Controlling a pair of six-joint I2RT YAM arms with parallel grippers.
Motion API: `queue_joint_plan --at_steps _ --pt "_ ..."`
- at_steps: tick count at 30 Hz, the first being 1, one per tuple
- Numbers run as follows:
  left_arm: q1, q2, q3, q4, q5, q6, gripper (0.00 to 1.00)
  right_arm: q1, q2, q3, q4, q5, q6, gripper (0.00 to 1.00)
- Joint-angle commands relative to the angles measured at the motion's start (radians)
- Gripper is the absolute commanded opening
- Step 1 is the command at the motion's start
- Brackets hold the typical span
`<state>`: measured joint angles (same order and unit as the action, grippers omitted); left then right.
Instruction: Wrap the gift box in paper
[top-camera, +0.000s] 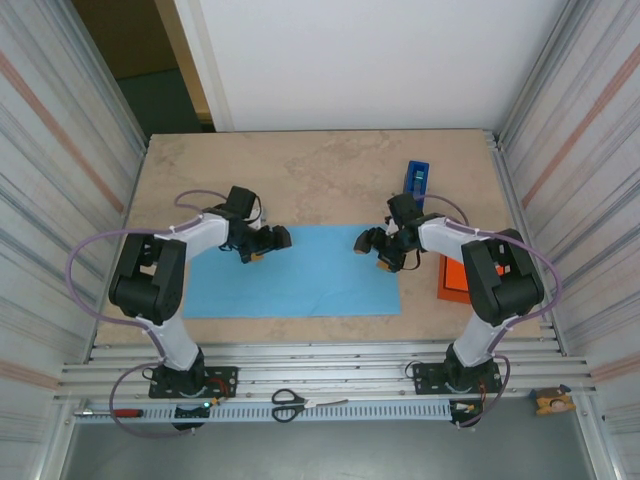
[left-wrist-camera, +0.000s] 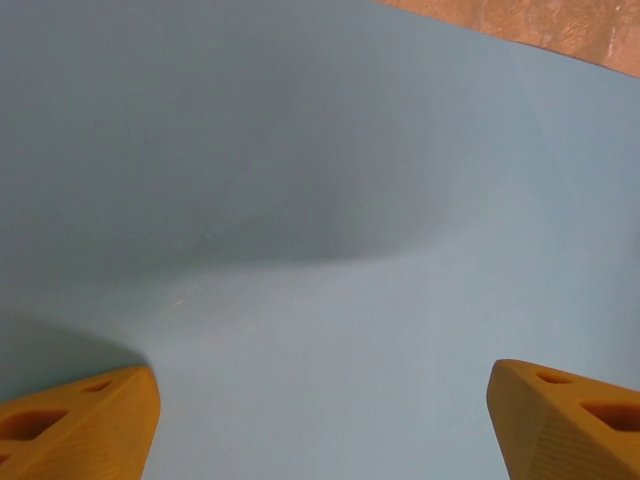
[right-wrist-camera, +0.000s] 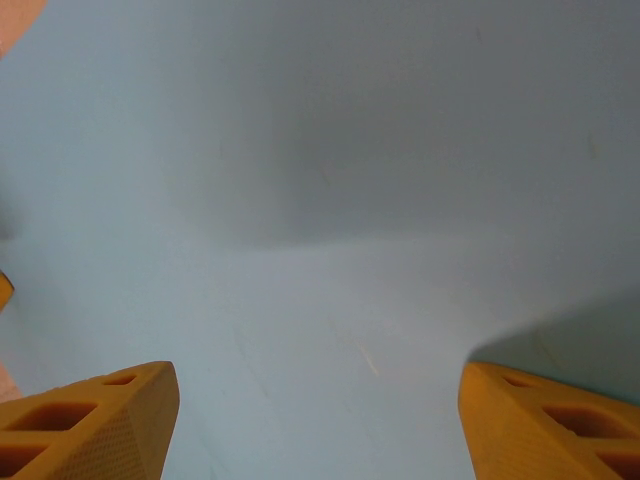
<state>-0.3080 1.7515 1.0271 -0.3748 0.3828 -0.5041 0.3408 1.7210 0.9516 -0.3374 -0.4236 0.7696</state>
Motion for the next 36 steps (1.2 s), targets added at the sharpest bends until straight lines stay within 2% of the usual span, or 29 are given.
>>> queue_joint_plan --at_steps 1,5,8,10,12,15,18,19,23,26,29,31,36 --pt "-0.009 -0.002 0.036 -0.025 0.003 -0.041 0.86 -0.046 0.032 0.059 -0.068 0.008 -0.068 0.75" --pt "-0.017 -0.061 0.001 0.004 0.002 -0.060 0.86 -0.056 0.004 0.073 -0.073 -0.010 -0.117 0.75" --pt "-0.036 -0.104 0.012 0.012 0.001 -0.058 0.87 -0.068 -0.019 0.089 -0.087 -0.054 -0.145 0.69" --pt "-0.056 -0.135 0.030 0.013 -0.009 -0.048 0.88 -0.069 -0.074 0.084 -0.096 -0.038 -0.161 0.74" --pt "-0.094 -0.167 0.056 0.016 -0.022 -0.032 0.88 -0.084 -0.167 0.084 -0.158 0.070 -0.176 0.78" --pt "-0.188 -0.175 0.108 0.039 -0.038 -0.041 0.89 -0.163 -0.333 0.053 -0.224 0.222 -0.186 0.87" --pt "-0.294 -0.114 0.185 0.073 -0.035 -0.072 0.91 -0.312 -0.482 0.008 -0.276 0.340 -0.207 1.00" --pt "-0.331 -0.080 0.221 0.078 -0.039 -0.084 0.92 -0.378 -0.520 -0.004 -0.295 0.367 -0.219 0.98" --pt "-0.471 0.100 0.438 0.074 -0.034 -0.101 0.99 -0.702 -0.560 -0.006 -0.359 0.267 -0.254 0.98" --pt "-0.533 0.254 0.632 0.052 0.001 -0.118 0.99 -0.889 -0.533 -0.008 -0.363 0.192 -0.271 0.98" --pt "-0.575 0.398 0.797 0.009 0.015 -0.125 0.99 -0.986 -0.476 -0.030 -0.339 0.174 -0.291 0.98" --pt "-0.591 0.470 0.875 -0.002 0.038 -0.145 0.99 -1.035 -0.424 -0.036 -0.335 0.114 -0.298 0.98" --pt "-0.615 0.594 0.992 0.021 0.088 -0.215 0.99 -1.043 -0.339 -0.091 -0.286 -0.010 -0.295 0.98"
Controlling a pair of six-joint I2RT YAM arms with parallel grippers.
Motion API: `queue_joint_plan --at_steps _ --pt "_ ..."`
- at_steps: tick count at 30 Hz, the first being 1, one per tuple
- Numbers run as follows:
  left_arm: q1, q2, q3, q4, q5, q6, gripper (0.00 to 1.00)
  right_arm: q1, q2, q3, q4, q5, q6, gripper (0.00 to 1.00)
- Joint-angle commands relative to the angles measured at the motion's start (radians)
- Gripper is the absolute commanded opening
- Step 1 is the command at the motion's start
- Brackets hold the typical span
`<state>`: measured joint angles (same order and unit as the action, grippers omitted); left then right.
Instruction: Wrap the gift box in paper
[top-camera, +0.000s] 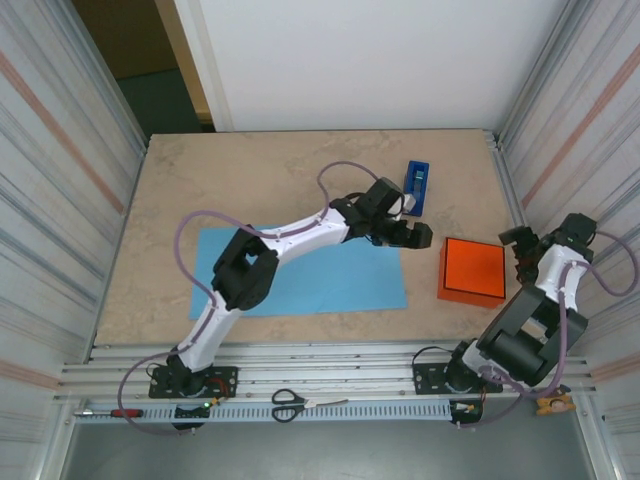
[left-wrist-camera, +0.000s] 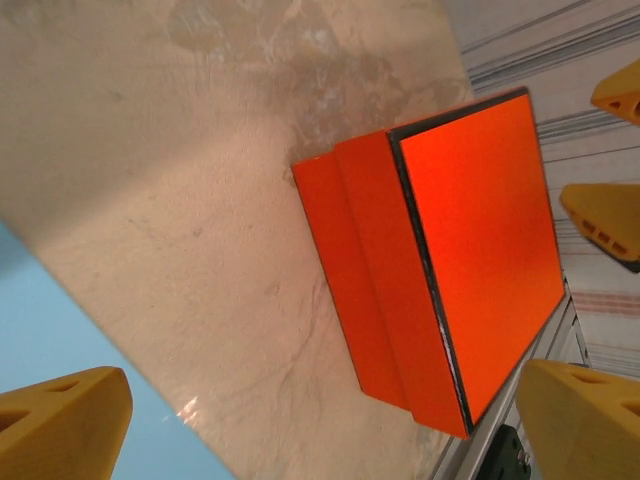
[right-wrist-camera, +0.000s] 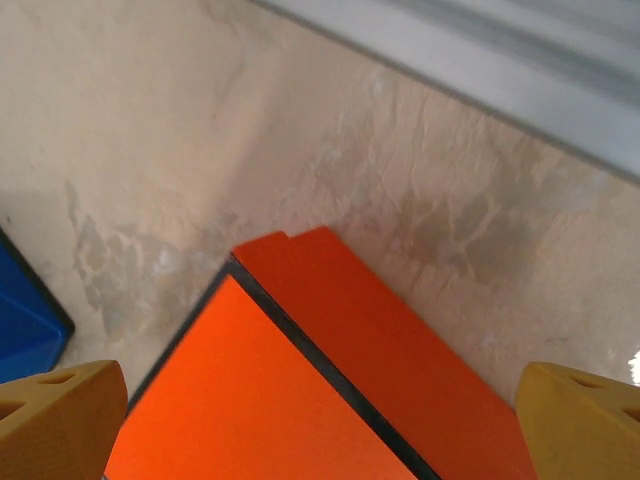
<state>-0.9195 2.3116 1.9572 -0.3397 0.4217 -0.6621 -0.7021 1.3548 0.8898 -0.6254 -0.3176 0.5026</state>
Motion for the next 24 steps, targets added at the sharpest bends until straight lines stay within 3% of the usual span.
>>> queue_joint_plan --at_steps 1,10,16,24 --pt "-0.007 0.055 0.081 -0.008 0.060 -0.075 0.99 0.004 0.040 -0.041 0.011 -0.149 -0.026 0.98" --pt "-0.019 0.173 0.187 0.004 0.114 -0.146 0.98 0.128 0.013 -0.118 0.029 -0.232 -0.015 1.00" --pt "-0.021 0.258 0.286 -0.036 0.160 -0.164 0.95 0.115 0.016 -0.140 0.066 -0.221 -0.020 0.98" --pt "-0.031 0.345 0.376 -0.047 0.216 -0.192 0.86 0.081 0.055 -0.179 0.137 -0.321 -0.039 1.00"
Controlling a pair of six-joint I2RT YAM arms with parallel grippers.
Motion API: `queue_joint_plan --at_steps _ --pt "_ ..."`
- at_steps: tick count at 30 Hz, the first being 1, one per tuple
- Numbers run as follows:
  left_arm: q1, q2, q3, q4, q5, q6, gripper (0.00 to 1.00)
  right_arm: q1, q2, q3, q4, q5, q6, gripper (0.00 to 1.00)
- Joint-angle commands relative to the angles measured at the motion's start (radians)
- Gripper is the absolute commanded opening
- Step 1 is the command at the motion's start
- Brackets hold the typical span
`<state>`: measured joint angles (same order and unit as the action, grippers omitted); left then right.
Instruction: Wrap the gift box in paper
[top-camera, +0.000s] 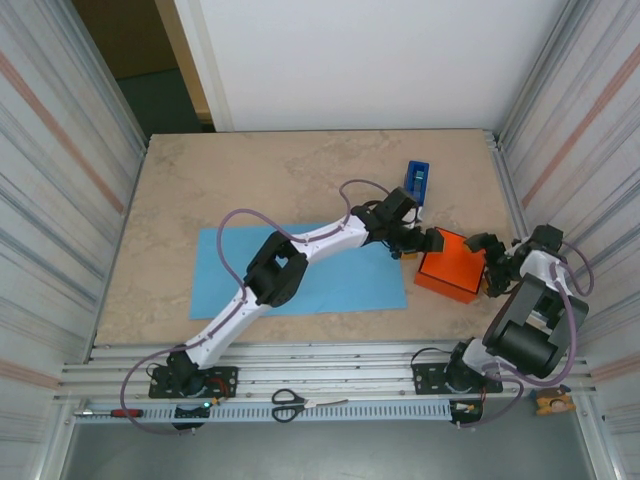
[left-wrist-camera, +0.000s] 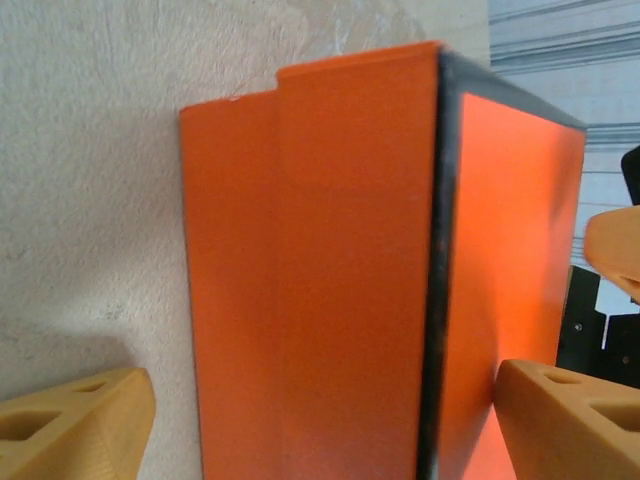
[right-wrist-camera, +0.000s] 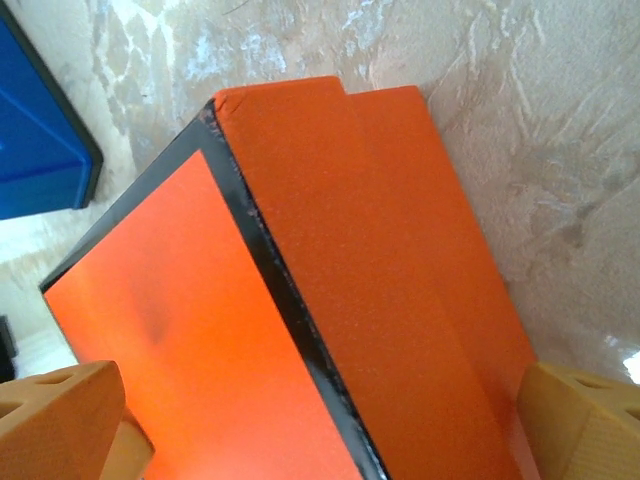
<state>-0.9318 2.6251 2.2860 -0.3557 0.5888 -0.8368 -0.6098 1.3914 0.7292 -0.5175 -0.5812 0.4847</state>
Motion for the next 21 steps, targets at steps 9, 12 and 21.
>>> queue_joint_plan --at_steps 9,12,21 --pt "-0.032 0.079 0.132 -0.028 0.128 -0.013 0.69 0.000 0.031 -0.041 0.053 -0.179 -0.008 0.90" --pt "-0.031 0.050 0.125 -0.043 0.124 0.009 0.62 0.018 -0.009 -0.035 0.038 -0.209 0.005 0.88" --pt "-0.012 -0.155 -0.029 -0.071 0.071 0.087 0.61 0.161 -0.177 -0.001 0.006 -0.246 0.098 0.87"
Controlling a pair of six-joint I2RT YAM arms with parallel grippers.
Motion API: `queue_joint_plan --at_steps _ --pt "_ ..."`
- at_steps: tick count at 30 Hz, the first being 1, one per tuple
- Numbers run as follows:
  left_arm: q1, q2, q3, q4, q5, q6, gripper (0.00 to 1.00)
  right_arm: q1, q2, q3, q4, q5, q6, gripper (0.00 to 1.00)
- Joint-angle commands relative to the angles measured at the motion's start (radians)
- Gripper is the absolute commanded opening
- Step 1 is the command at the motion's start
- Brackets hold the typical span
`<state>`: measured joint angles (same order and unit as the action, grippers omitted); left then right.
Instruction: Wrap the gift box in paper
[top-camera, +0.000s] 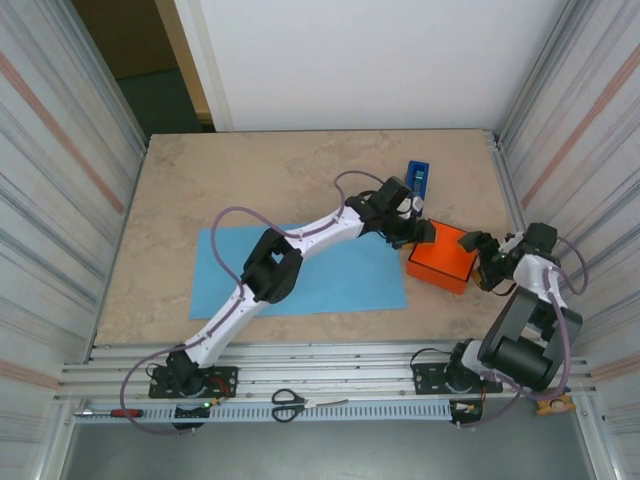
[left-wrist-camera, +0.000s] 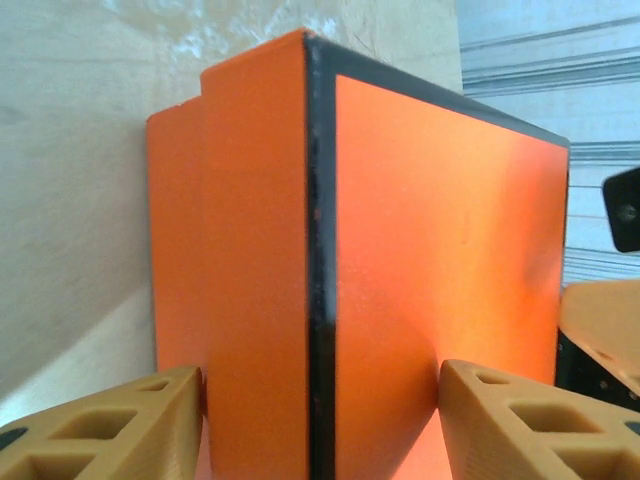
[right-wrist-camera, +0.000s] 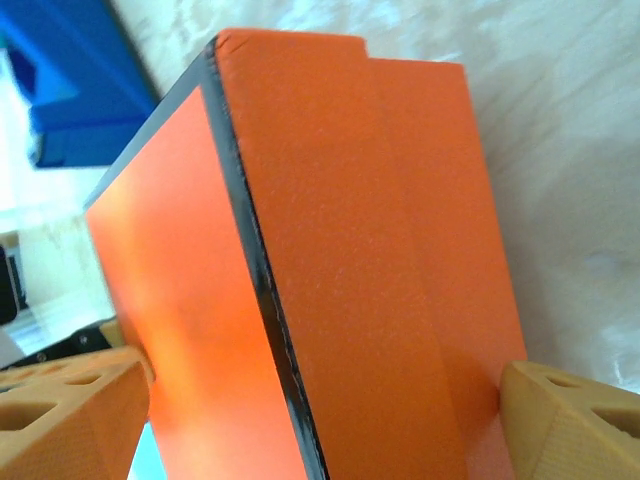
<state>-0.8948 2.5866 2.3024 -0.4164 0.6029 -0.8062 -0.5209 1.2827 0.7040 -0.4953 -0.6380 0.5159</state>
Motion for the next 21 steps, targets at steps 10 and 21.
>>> queue_joint_plan --at_steps 10,21 --pt "0.019 -0.471 -0.507 0.094 -0.017 0.093 0.60 0.359 -0.157 0.060 0.071 -0.085 0.270 0.86" --pt "0.119 -0.805 -0.964 0.155 -0.071 0.111 0.60 0.731 -0.068 0.117 0.254 0.095 0.441 0.85"
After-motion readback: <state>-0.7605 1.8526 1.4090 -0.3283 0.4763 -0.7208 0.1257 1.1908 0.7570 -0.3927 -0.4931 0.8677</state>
